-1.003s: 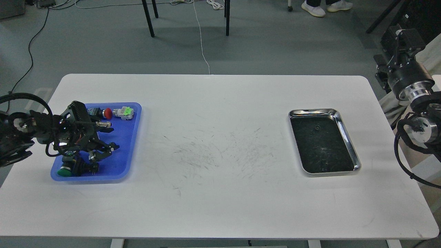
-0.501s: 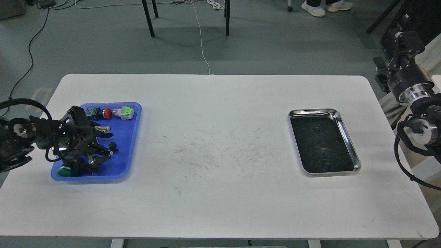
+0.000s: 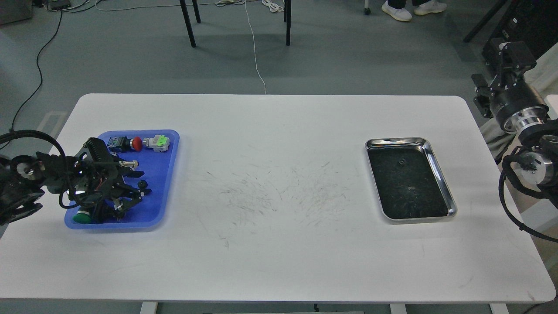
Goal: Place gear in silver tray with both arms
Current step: 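Close the left gripper on the black gear in the blue tray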
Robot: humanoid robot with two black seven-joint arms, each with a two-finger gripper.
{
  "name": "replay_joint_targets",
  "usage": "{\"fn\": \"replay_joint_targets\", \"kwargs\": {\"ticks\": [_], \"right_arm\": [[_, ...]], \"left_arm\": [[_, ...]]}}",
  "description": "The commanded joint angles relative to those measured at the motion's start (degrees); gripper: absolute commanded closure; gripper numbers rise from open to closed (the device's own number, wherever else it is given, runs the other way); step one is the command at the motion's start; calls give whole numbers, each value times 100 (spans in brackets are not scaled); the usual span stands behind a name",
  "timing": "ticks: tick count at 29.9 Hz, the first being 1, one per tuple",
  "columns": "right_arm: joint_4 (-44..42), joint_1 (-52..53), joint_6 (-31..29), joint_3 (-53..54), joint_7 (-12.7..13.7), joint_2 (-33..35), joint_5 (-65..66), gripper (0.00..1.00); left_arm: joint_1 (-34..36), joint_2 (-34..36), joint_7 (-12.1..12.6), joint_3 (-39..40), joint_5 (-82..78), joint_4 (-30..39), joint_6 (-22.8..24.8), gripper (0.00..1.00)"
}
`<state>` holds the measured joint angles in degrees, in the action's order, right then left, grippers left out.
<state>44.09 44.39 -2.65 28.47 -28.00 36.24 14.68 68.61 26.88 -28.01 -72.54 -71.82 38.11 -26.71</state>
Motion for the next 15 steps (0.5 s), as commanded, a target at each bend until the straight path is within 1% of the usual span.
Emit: {"fn": "replay_joint_targets", "kwargs": {"ticks": [1,11,15], "right_arm": [[29,-10,-8,0,0,41,-1,5],[38,-45,-8,-9,0,41,-1,5],[30,-45,-8,-17,0,41,8,5]], "left_arm": [[-137,-16,1,64,63,-181,8,56],[-172,10,1,143,133,-163,16,56],[-120,36,1,161,230,-41,8,56]]}}
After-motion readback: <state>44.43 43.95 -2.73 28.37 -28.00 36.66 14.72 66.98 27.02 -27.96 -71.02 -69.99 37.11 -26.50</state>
